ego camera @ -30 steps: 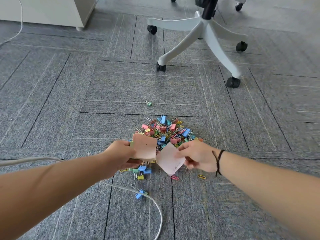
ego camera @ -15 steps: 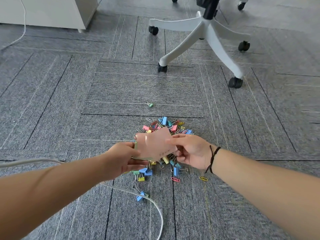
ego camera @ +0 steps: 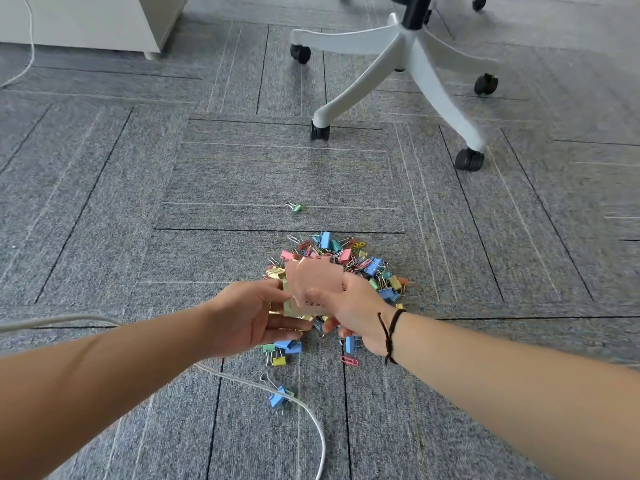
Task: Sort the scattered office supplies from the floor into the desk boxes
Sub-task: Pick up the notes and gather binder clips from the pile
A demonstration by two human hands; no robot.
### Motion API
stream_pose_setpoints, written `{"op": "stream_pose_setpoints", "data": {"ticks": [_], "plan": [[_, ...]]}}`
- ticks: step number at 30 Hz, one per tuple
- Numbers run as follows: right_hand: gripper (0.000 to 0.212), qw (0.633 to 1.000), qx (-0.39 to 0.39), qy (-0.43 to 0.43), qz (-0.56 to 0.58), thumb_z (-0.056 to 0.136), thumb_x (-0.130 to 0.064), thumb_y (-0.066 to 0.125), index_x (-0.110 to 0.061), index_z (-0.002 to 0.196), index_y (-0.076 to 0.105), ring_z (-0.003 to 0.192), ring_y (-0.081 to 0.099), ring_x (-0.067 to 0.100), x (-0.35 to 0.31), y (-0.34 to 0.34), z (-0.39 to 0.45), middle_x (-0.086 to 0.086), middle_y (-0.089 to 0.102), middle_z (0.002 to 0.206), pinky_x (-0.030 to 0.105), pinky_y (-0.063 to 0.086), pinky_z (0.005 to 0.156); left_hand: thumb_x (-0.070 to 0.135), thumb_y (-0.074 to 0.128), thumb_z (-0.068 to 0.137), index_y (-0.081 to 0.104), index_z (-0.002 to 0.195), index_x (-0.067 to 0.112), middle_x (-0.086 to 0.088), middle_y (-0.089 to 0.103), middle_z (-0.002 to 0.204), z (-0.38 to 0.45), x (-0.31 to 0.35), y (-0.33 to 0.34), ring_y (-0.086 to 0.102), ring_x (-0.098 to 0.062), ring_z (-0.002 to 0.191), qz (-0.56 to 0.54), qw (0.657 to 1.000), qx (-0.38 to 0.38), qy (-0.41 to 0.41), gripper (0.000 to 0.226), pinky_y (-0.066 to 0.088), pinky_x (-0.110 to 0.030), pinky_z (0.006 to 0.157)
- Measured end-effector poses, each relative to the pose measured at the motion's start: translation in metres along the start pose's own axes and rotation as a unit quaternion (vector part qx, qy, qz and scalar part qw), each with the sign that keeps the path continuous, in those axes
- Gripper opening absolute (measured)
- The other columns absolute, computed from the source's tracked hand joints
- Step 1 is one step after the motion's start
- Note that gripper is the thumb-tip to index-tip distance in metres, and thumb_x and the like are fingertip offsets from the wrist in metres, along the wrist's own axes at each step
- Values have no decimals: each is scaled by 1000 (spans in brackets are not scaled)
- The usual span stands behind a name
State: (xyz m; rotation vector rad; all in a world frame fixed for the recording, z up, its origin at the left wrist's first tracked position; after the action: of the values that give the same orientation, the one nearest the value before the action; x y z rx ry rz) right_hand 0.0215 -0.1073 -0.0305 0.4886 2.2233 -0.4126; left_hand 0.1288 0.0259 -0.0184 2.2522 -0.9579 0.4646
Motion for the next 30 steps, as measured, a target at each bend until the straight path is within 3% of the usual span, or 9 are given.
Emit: {"op": "stream_pose_setpoints", "data": {"ticks": [4, 7, 12, 14, 18, 25, 30], "plan": [[27, 1000, -9, -1, -16, 89, -24, 75, -10, 108, 62, 51, 56, 13, -8, -3, 3, 9, 69, 91, 24, 37, 42, 12, 63, 93, 60, 121, 3, -29, 68, 119, 9, 6, -3, 71, -33, 91, 64, 994, 83, 18, 29, 62, -42, 79], [12, 998, -25, 40, 37, 92, -10, 69, -4, 102, 63, 49, 55, 12, -19, -9, -3, 12, 65, 89, 23, 37, 42, 5, 67, 92, 64, 110, 5, -25, 69, 112, 4, 20, -1, 72, -31, 78, 68, 985, 156, 31, 19, 64, -35, 59], [18, 990, 13, 89, 109, 88, -7, 73, -2, 104, 65, 54, 55, 13, -71, -21, -49, 11, 66, 89, 26, 40, 52, 11, 71, 90, 65, 107, 0, -19, 75, 98, -58, 57, 15, 73, -23, 66, 121, 966, 222, 58, 20, 60, -29, 54], [14, 984, 19, 98, 145, 88, -3, 72, -3, 99, 64, 54, 55, 14, -101, -19, -83, 12, 66, 87, 27, 41, 53, 12, 71, 91, 67, 102, 2, -15, 75, 92, -99, 73, 30, 72, -22, 66, 135, 955, 254, 71, 15, 63, -36, 64], [19, 976, 13, 109, 188, 87, -2, 71, 0, 105, 64, 60, 56, 15, -178, -14, -172, 11, 65, 83, 27, 48, 57, 13, 72, 92, 71, 101, 7, -12, 78, 95, -197, 105, 69, 76, -28, 87, 102, 949, 286, 85, 11, 63, -43, 80], [5, 987, 14, 59, 151, 86, 1, 72, -2, 83, 71, 52, 53, 16, -368, 1, -363, 11, 64, 69, 32, 45, 58, 8, 72, 91, 67, 90, 9, -5, 73, 85, -425, 207, 158, 72, -16, 75, -5, 927, 345, 149, 5, 60, -28, 65], [6, 990, -25, 51, 130, 92, -2, 67, -3, 87, 70, 51, 58, 17, -500, 20, -487, 11, 65, 68, 29, 51, 52, 6, 72, 90, 69, 96, 7, -6, 70, 82, -592, 275, 223, 66, -7, 66, -30, 899, 390, 195, 7, 60, -27, 62]]}}
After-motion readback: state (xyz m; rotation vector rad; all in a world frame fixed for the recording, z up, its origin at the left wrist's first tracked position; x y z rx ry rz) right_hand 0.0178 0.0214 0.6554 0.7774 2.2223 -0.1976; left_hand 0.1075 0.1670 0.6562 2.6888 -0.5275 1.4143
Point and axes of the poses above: each hand's wrist, its own z-axis towards the middle knuckle, its own y-axis out of the palm, x = y × z, the point moved 4 cm from there along z, towards the middle knuckle
